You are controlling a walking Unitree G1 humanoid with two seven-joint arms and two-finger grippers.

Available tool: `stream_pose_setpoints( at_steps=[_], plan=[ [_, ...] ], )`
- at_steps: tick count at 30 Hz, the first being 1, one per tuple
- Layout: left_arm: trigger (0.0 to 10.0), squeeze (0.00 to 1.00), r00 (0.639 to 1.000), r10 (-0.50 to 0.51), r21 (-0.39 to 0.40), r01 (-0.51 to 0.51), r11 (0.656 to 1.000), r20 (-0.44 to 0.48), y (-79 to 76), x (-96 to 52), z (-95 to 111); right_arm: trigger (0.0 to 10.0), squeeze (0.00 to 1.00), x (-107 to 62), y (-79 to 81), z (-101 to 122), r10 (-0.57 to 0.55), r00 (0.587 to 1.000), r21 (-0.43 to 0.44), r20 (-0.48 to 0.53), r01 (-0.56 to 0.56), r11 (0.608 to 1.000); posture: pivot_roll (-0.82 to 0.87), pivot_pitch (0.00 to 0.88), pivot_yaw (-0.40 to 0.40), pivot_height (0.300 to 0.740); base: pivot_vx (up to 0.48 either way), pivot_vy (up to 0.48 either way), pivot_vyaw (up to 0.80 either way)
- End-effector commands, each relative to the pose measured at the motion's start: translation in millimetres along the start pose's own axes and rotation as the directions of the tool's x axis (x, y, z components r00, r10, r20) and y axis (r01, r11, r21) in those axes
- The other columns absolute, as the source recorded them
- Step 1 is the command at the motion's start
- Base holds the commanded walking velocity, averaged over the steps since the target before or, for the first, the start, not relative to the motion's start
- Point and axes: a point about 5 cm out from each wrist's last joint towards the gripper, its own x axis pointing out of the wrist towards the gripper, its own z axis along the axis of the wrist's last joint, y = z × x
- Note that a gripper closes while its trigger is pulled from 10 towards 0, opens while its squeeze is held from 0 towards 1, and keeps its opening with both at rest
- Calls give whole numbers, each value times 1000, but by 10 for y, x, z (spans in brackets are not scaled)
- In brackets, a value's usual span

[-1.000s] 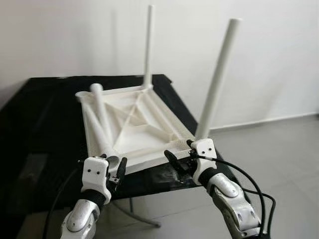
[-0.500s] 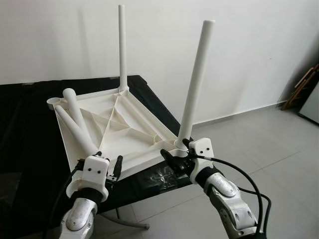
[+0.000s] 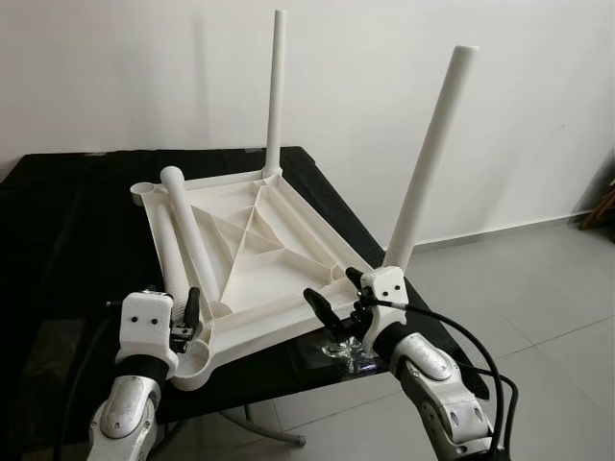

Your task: Building children table

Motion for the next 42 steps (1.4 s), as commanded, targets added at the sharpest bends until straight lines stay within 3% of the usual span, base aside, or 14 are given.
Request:
stream_pose_setpoints(
  at_steps=[1,4,10,12,13,14,16,19,20,22,24,27,39,42],
  plan=[
    [10000,0,998,-58,8,58,998,7,-43,3,31,10000,0,2,-29,2,-8,1000,14,7,8,1000,-38,0,-36,740,0,0,0],
    [10000,0,986,-164,71,162,984,26,-66,4,90,10000,0,2,-29,-1,-5,1000,19,4,5,1000,-36,0,-39,740,0,0,0],
    [10000,0,973,-223,170,212,962,50,25,31,195,10000,0,0,-31,-5,-4,1000,22,2,4,1000,-35,0,-40,740,0,0,0],
    [10000,0,958,-281,331,248,910,54,168,58,321,10000,0,-4,-35,-7,-2,1000,25,-1,2,1000,-33,0,-41,740,0,0,0],
    [10000,0,958,-281,331,248,910,54,168,58,321,10000,0,-4,-35,-7,-2,1000,25,-1,2,1000,-33,0,-41,740,0,0,0],
    [10000,0,941,-337,445,295,846,18,215,42,340,10000,0,-5,-35,-9,0,1000,27,-2,0,1000,-34,0,-41,740,0,0,0],
    [10000,0,941,-337,445,295,846,18,215,42,340,10000,0,-5,-35,-9,0,1000,27,-2,0,1000,-34,0,-41,740,0,0,0],
    [10000,0,882,-444,659,430,617,-160,302,-50,267,10000,0,-15,-39,-8,2,1000,31,-4,-2,1000,-37,0,-43,740,0,0,0],
    [10000,0,882,-444,659,430,617,-160,302,-50,267,10000,0,-15,-39,-8,2,1000,31,-4,-2,1000,-37,0,-43,740,0,0,0],
    [10000,0,871,-443,709,450,544,-213,356,-54,240,10000,0,-18,-41,-8,2,1000,32,-5,-2,999,-36,0,-44,740,0,0,0],
    [10000,0,871,-443,709,450,544,-213,356,-54,240,10000,0,-18,-41,-8,2,1000,32,-5,-2,999,-36,0,-44,740,0,0,0],
    [10000,0,875,-421,761,439,477,-241,357,21,184,10000,0,-21,-39,-11,5,1000,33,-8,-4,999,-40,0,-44,740,0,0,0],
    [10000,0,892,-396,789,399,467,-216,203,122,125,10000,0,-30,-29,-16,3,1000,38,-9,-3,999,-49,0,-38,740,0,0,0],
    [10000,0,895,-386,809,392,437,-225,208,121,107,10000,0,-32,-25,-17,3,1000,41,-9,-2,999,-46,0,-38,740,0,0,0]
  ],
)
